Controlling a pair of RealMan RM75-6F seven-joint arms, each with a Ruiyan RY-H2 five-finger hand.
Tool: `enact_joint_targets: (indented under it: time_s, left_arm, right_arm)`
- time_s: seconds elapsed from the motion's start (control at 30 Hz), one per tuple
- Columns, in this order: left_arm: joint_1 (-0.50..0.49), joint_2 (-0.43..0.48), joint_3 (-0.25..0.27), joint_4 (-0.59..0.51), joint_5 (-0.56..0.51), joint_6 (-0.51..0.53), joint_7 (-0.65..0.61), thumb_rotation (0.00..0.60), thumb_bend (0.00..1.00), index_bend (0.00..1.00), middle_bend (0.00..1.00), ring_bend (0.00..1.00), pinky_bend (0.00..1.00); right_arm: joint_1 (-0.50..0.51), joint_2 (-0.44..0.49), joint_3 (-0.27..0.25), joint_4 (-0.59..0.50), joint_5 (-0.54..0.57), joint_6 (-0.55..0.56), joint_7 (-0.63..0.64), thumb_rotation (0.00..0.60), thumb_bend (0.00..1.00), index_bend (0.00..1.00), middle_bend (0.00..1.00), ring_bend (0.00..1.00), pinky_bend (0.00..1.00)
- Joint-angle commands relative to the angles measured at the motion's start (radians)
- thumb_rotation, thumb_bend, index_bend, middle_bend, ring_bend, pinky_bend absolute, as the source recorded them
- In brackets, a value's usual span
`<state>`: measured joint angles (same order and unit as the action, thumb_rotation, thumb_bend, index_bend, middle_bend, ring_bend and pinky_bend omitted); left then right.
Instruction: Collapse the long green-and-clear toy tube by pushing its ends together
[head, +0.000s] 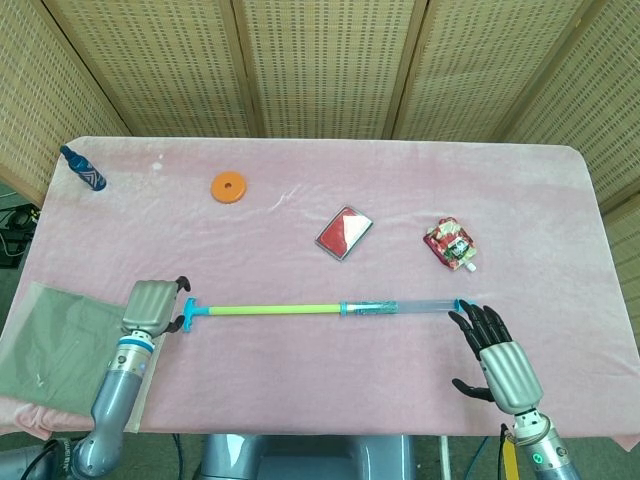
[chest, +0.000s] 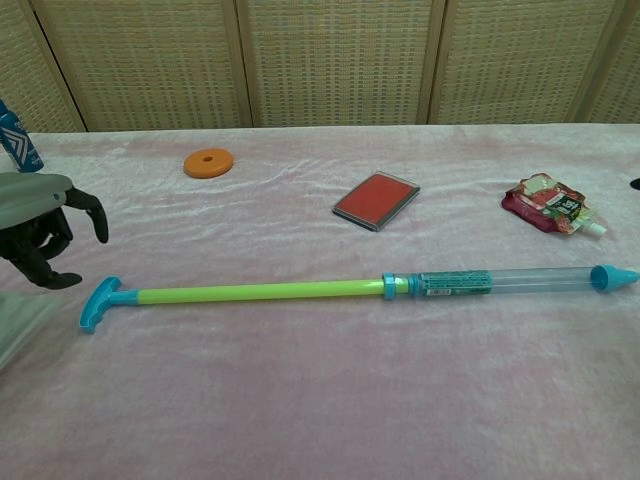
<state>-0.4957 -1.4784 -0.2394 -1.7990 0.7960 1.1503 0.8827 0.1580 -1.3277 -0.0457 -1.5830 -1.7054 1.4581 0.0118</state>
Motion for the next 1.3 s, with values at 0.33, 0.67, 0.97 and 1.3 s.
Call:
enact_joint_targets:
  time_s: [0.33,0.67,0.97,1.3]
  left_arm:
    - [-0.133,-0.163,0.008,0.135,-0.171,0.027,0.097,0.600,0.31,0.38,0.83,0.75,0.73]
    - [-0.175,-0.237,0.033,0.219,-0.201,0.039,0.097,0.600,0.31,0.41,0.83,0.75,0.73]
    - [-0.188,-0.265,0.054,0.263,-0.210,0.041,0.079,0.600,0.44,0.47,0.83,0.75,0.73]
    - [-0.183,-0.269,0.067,0.274,-0.174,0.062,0.037,0.600,0.57,0.64,0.83,0.75,0.73]
  right_arm:
    - [0.003,0.003,0.007,0.008,0.019,-0.010,0.024,0.600,0.17,0.09,0.00,0.00,0.02]
    - [0.005,0.006,0.016,0.014,0.032,-0.008,0.046,0.600,0.17,0.09,0.00,0.00,0.02]
    - [0.005,0.011,0.021,0.015,0.038,-0.004,0.065,0.600,0.17,0.09,0.00,0.00,0.02]
    - [0.004,0.014,0.023,0.013,0.038,0.001,0.075,0.600,0.17,0.09,0.00,0.00,0.02]
